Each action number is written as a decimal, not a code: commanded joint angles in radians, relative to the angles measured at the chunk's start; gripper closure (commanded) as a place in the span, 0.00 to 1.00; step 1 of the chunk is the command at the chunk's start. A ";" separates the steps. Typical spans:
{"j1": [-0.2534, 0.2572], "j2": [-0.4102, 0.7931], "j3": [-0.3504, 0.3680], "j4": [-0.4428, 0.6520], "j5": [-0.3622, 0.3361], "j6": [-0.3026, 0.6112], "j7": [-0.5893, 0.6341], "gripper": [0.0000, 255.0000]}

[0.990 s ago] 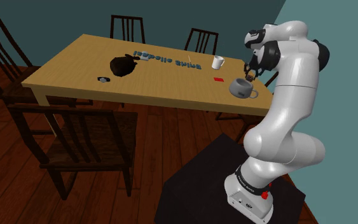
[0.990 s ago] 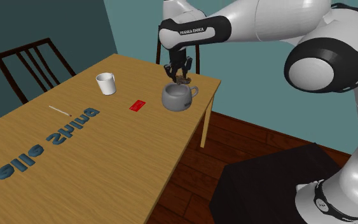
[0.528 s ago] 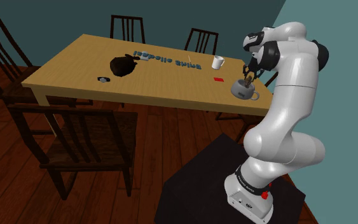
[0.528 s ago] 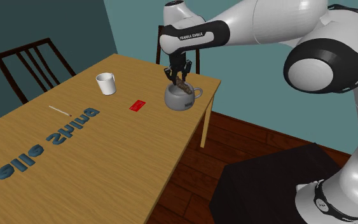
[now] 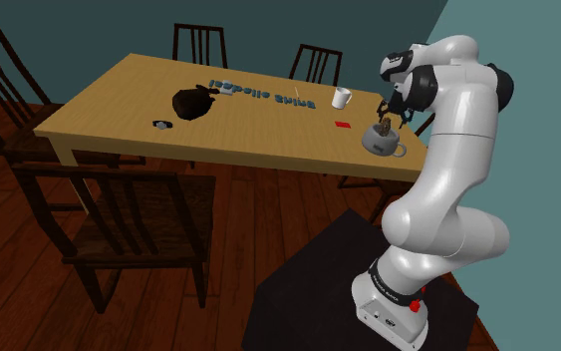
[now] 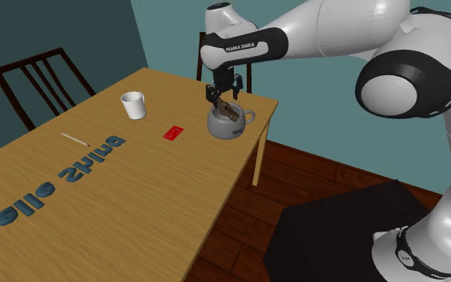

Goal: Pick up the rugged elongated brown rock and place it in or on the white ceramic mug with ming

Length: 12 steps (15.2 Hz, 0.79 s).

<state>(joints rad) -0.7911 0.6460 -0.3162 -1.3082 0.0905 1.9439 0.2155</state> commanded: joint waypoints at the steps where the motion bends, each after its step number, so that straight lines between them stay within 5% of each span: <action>1: -0.001 -0.001 0.000 -0.006 0.000 0.005 -0.002 0.00; 5: 0.001 -0.025 -0.004 0.083 -0.007 -0.108 0.004 0.00; 12: 0.001 -0.025 -0.004 0.083 -0.007 -0.108 0.004 0.00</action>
<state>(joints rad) -0.7903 0.6208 -0.3206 -1.2251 0.0832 1.8362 0.2190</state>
